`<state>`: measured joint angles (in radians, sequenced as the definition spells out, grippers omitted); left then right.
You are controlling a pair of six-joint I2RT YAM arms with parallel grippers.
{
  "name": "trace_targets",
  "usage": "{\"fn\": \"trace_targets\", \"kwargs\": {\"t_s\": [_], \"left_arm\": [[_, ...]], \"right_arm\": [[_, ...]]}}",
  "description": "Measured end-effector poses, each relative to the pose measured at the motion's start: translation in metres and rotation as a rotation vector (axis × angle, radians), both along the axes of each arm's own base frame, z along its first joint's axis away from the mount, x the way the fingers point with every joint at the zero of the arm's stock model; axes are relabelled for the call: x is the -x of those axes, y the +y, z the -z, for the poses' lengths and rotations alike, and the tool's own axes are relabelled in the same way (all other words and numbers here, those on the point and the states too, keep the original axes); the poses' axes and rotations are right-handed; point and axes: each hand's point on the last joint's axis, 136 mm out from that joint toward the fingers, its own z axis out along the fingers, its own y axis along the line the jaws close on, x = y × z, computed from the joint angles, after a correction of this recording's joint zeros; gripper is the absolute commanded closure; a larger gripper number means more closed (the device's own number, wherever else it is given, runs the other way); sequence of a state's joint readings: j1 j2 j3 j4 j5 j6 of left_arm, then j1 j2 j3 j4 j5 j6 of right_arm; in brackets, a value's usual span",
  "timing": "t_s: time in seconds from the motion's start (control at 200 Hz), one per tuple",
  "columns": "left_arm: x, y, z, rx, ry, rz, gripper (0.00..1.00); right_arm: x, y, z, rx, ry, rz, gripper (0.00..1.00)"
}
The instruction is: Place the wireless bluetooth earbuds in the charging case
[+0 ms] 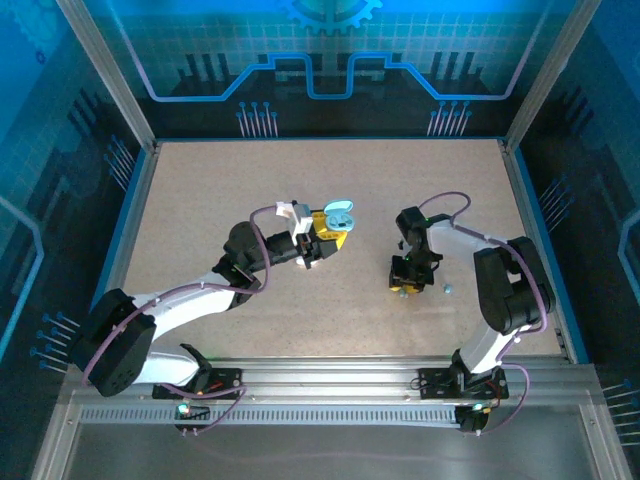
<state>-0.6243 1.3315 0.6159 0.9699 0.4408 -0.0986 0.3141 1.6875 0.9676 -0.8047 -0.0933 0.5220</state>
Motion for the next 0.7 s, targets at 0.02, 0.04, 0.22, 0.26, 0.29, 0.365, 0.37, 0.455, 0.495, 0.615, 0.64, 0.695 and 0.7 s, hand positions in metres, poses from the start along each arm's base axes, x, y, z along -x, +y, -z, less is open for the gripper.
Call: {"fn": "trace_targets", "kwargs": {"t_s": [0.02,0.04,0.22,0.26,0.29,0.365,0.37,0.455,0.495,0.615,0.64,0.695,0.7], "left_arm": [[0.0000,0.0000,0.0000,0.000,0.000,0.000,0.68],[0.0001,0.0000,-0.0001,0.000,0.000,0.000,0.68],[-0.0001,0.0001,-0.0001,0.000,0.000,0.000,0.68],[0.0000,0.0001,-0.0002,0.000,0.000,0.000,0.68],[0.0000,0.0001,-0.0002,0.000,-0.001,0.000,0.68],[0.0000,0.0001,-0.0001,0.000,0.000,0.000,0.68],[-0.0001,0.0001,-0.0001,0.000,-0.001,0.000,0.68],[0.0001,0.0000,-0.0001,0.000,0.000,0.000,0.68],[0.0001,0.0000,-0.0001,0.000,0.000,0.000,0.68],[0.0001,0.0001,-0.0003,0.000,-0.001,0.000,0.68],[0.0001,0.0001,-0.0003,0.000,-0.001,0.000,0.68],[0.0001,0.0001,-0.0003,0.000,-0.001,0.000,0.68],[0.0000,0.0002,-0.0003,0.000,-0.001,0.000,0.68]], "right_arm": [[0.0002,-0.0003,-0.0003,0.002,0.001,0.000,0.68],[0.0002,-0.0004,-0.0006,0.003,0.002,0.000,0.68],[0.0019,-0.0018,-0.0003,0.012,0.013,-0.005,0.69],[0.0018,-0.0016,0.0000,0.012,0.014,-0.005,0.70],[0.0020,-0.0018,0.0004,0.014,0.016,-0.005,0.70],[0.0035,-0.0022,0.0018,0.017,0.026,-0.006,0.71],[0.0036,-0.0022,0.0018,0.017,0.027,-0.006,0.71],[0.0041,-0.0027,0.0027,0.020,0.031,-0.005,0.73],[0.0043,-0.0030,0.0027,0.022,0.032,-0.006,0.73],[0.0044,-0.0031,0.0030,0.025,0.037,-0.006,0.74],[0.0043,-0.0031,0.0030,0.025,0.037,-0.006,0.75],[0.0045,-0.0036,0.0032,0.028,0.038,-0.007,0.75],[0.0044,-0.0037,0.0031,0.029,0.038,-0.007,0.75]]}}
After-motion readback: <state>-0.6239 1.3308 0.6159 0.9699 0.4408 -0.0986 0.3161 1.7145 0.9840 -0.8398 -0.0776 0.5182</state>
